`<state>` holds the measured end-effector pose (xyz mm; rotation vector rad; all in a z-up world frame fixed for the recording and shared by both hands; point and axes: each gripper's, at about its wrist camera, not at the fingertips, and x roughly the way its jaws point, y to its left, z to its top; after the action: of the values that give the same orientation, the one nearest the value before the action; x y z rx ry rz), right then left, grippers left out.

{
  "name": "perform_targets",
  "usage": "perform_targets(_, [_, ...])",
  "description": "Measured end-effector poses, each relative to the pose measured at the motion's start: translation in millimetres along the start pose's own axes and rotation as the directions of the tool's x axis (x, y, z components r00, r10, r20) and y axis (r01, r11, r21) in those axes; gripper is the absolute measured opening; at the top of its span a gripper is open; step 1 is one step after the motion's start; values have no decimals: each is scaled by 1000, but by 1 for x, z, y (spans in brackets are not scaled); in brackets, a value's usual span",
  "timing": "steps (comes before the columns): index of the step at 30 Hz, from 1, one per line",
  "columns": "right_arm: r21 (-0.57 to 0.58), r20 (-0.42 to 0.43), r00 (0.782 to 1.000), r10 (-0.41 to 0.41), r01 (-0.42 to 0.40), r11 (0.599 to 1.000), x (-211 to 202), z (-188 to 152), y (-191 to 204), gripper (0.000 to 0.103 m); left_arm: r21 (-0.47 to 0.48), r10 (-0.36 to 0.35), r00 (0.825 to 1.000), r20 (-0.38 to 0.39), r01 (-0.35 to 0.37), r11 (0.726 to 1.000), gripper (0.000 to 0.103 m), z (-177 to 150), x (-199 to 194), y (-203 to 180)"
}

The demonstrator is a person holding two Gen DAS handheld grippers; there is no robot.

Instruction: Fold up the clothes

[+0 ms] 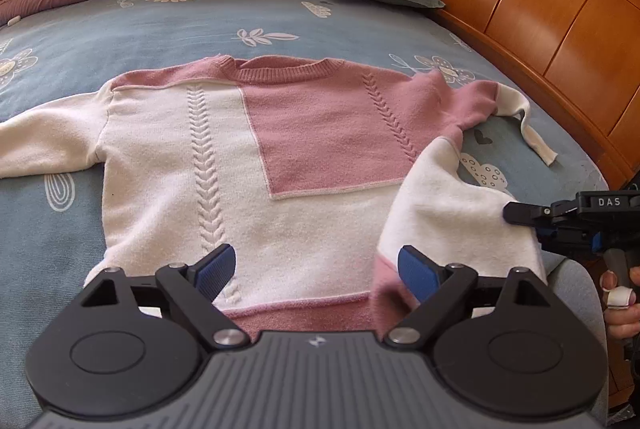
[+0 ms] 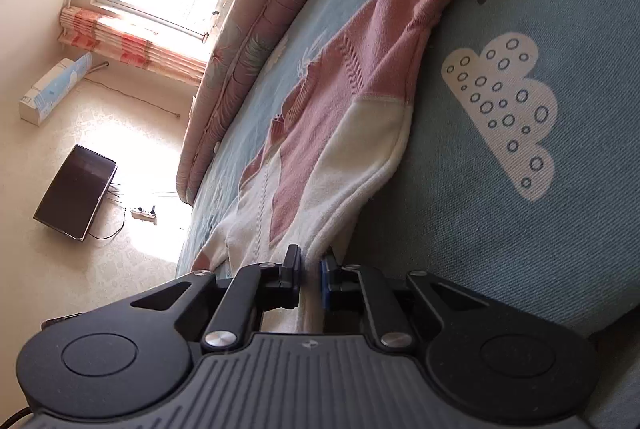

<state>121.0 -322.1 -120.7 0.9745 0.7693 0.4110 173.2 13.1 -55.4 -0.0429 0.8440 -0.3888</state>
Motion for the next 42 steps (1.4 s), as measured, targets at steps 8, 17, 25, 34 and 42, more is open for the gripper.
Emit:
perform_targets(8, [-62, 81, 978, -193, 198, 978, -46, 26, -9, 12, 2, -3, 1000, 10, 3, 1000, 89, 3, -5, -1])
perform_targets(17, [-194, 53, 900, -433, 435, 879, -56, 24, -23, 30, -13, 8, 1000, 21, -8, 1000, 89, 14, -12, 16])
perform_targets(25, [-217, 66, 945, -321, 327, 920, -42, 63, -7, 50, -131, 82, 996, 31, -77, 988, 89, 36, -20, 81])
perform_targets(34, [-59, -26, 966, -259, 257, 965, 22, 126, -46, 69, -373, 47, 998, -45, -61, 926, 89, 35, 32, 163])
perform_targets(42, [-54, -17, 983, -181, 180, 982, 70, 160, -57, 71, -426, -25, 1000, -8, 20, 904, 91, 51, 77, 195])
